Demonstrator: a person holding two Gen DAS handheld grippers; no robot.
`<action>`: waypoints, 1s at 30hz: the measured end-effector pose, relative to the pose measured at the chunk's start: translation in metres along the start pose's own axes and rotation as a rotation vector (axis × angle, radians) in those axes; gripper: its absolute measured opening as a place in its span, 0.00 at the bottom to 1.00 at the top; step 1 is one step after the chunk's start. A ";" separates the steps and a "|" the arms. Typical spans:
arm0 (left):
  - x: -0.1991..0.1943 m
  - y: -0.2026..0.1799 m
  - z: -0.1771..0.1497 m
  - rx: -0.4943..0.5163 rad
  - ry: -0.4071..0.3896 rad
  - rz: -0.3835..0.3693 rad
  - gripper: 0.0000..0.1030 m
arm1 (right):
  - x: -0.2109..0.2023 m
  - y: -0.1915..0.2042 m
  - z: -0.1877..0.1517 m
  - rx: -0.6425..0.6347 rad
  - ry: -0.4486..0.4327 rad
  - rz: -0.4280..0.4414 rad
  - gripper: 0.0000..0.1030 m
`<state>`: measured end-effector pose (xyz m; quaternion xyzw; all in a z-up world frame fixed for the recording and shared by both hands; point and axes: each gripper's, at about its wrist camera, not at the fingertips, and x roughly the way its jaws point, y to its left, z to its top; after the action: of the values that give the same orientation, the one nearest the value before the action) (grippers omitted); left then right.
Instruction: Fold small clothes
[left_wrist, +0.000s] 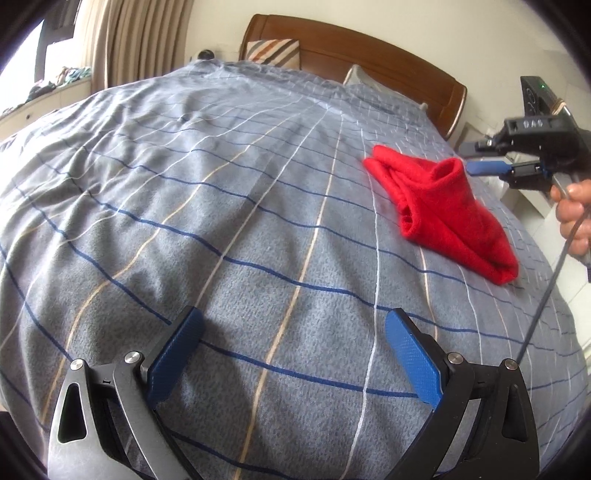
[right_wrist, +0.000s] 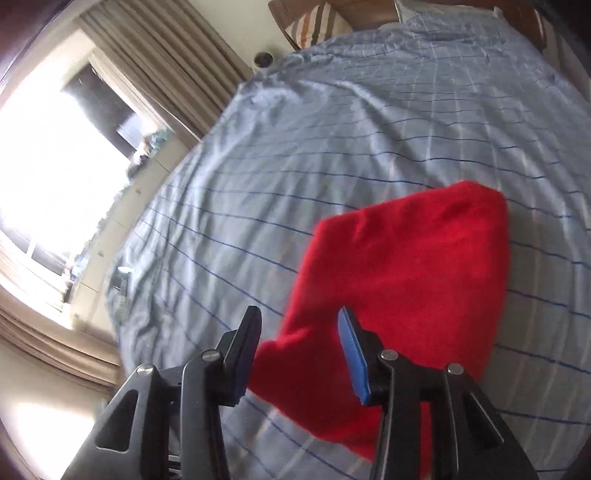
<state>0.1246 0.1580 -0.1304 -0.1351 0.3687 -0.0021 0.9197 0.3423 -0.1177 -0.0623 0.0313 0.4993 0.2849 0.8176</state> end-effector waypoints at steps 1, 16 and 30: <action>0.000 -0.001 -0.001 0.009 -0.001 0.007 0.97 | 0.008 0.004 -0.007 -0.032 0.023 -0.002 0.23; 0.001 -0.007 -0.006 0.072 0.003 0.049 0.97 | -0.017 0.022 -0.062 -0.258 -0.032 -0.091 0.18; -0.005 -0.016 -0.012 0.134 0.009 0.064 0.97 | -0.033 -0.039 -0.146 -0.069 -0.052 -0.193 0.31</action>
<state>0.1147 0.1400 -0.1309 -0.0614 0.3760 0.0021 0.9246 0.2266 -0.2006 -0.1220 -0.0377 0.4686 0.2210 0.8545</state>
